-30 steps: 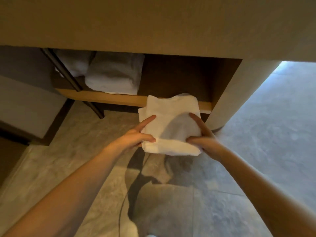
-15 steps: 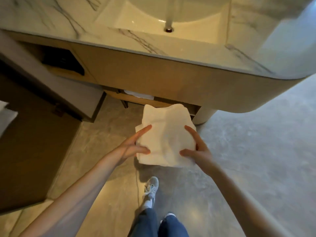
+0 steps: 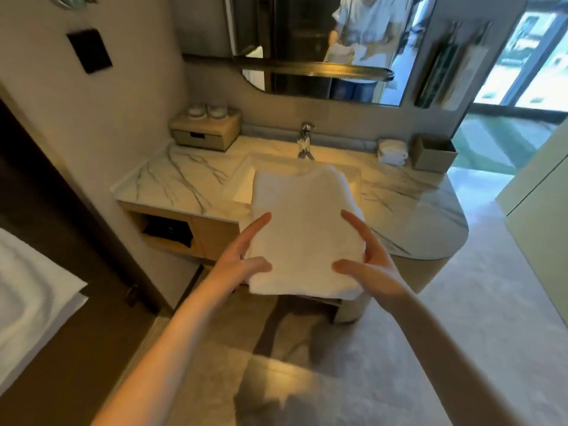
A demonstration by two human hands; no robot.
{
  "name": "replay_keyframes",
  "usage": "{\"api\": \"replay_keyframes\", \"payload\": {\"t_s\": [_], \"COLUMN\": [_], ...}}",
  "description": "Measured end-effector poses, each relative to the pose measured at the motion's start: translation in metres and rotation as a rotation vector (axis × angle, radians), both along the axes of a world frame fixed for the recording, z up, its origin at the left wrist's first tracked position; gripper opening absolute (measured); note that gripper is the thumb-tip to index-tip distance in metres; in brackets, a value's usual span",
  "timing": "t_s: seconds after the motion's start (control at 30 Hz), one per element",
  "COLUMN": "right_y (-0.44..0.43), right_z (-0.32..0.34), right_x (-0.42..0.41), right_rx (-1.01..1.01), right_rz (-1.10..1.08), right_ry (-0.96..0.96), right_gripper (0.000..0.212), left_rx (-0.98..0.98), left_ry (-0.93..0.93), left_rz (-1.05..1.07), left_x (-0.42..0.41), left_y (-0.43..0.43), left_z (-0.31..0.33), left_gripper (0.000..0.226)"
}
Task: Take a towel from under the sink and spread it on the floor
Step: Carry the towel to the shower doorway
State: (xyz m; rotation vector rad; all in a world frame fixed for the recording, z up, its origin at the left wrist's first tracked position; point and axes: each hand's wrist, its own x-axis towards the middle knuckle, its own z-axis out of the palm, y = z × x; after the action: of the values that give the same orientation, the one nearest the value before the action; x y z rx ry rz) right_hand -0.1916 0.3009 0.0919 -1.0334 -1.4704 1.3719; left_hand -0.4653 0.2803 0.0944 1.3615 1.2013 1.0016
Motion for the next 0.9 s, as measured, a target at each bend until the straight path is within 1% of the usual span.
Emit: {"api": "replay_keyframes", "payload": {"t_s": [0.13,0.27,0.4,0.5,0.6,0.7,0.9], "right_y": [0.029,0.058,0.083,0.103,0.128,0.149,0.167], "right_z": [0.028,0.039,0.041,0.04,0.039,0.04,0.048], "right_x": [-0.007,-0.019,-0.018,-0.011,-0.004,0.003,0.013], "right_rx": [0.129,0.219,0.213,0.182,0.17,0.164,0.141], "right_rz": [0.036,-0.017,-0.032,-0.02,0.028,0.101,0.399], "right_ry": [0.052,0.056,0.072,0.095,0.103,0.067,0.046], "right_gripper": [0.082,0.084,0.084,0.082,0.081,0.08,0.081], "left_rx": [0.117,0.171,0.207,0.218,0.224,0.201,0.162], "left_ry": [0.037,0.053,0.079,0.093,0.09,0.065,-0.007], "left_rz": [0.015,0.024,0.006,0.052,0.128,0.255,0.552], "left_x": [-0.006,-0.014,-0.014,-0.006,0.007,0.025,0.071], "left_y": [0.037,0.066,0.088,0.098,0.1,0.092,0.042], "left_z": [0.034,0.051,0.059,0.059,0.056,0.058,0.058], "left_gripper": [0.081,0.082,0.082,0.081,0.081,0.081,0.079]}}
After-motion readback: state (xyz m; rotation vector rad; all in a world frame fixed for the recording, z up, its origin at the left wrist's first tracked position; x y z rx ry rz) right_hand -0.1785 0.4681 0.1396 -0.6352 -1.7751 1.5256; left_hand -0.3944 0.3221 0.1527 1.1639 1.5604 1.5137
